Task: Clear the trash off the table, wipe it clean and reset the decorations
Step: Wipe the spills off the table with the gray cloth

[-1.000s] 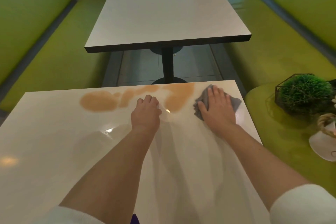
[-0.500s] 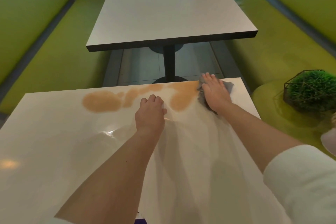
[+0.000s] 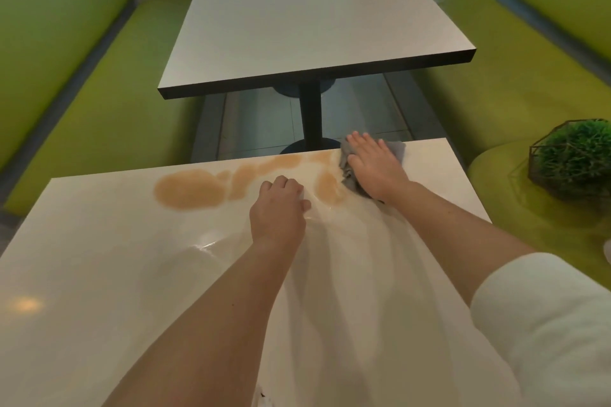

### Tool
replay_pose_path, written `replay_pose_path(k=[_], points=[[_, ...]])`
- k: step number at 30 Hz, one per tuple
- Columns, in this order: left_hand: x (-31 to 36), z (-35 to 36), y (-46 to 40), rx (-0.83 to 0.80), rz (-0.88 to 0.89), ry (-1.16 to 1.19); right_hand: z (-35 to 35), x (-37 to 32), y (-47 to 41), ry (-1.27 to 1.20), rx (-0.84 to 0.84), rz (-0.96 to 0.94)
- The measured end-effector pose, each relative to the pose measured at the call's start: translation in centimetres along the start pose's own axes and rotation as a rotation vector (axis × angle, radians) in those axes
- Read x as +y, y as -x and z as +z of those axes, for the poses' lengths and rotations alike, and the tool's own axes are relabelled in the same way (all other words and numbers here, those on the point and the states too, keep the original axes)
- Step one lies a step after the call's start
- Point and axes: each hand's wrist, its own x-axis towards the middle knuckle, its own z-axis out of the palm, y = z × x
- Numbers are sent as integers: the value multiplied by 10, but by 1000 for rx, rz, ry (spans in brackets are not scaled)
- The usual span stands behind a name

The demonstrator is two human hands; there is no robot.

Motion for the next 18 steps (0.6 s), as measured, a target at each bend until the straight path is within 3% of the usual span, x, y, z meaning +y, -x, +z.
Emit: replay_pose_path(k=[4, 8, 14, 18], points=[[0, 0, 2, 10, -11, 21, 5, -32, 2, -83, -52, -204], [-1, -1, 1, 11, -11, 19, 5, -11, 26, -78, -58, -372], [0, -1, 1, 19, -8, 22, 7, -9, 3, 18, -71, -178], [1, -3, 2, 13, -1, 19, 11, -37, -1, 0, -98, -206]])
